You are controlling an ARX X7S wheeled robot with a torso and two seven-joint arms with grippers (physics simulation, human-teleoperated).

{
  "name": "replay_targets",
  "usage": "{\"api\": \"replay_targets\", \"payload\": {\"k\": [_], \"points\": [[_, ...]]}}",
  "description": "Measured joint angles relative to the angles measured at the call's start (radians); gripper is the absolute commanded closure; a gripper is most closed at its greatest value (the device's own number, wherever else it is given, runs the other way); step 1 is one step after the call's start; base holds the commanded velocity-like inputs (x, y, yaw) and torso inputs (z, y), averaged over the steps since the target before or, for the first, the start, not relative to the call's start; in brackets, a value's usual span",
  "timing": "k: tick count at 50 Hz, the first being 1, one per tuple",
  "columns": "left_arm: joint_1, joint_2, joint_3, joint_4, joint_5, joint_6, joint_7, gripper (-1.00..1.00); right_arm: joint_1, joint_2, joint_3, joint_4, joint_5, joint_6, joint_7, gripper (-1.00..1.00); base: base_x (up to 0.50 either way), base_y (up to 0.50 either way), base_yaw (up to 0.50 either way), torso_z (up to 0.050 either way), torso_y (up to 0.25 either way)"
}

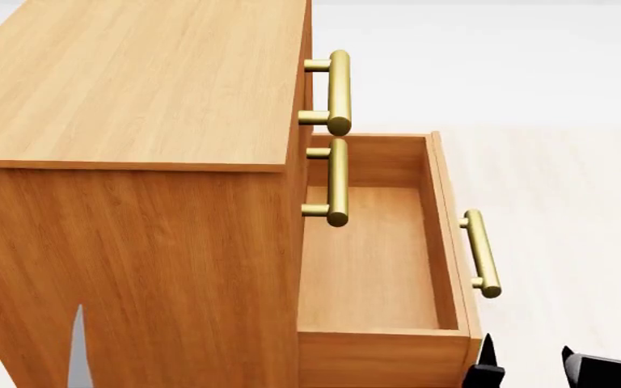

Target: Close the bottom drawer of the cabinet.

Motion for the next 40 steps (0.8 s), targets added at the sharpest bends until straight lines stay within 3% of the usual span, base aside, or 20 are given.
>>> {"api": "replay_targets", "payload": {"k": [40], "points": [[-0.009, -0.007, 0.010, 0.009, -0.004, -0.012, -0.010, -1.00, 0.005, -0.067, -0.119, 0.001, -0.061, -0.069, -0.059, -1.00, 0.00, 0.00, 0.00, 0.000, 0.000]]}}
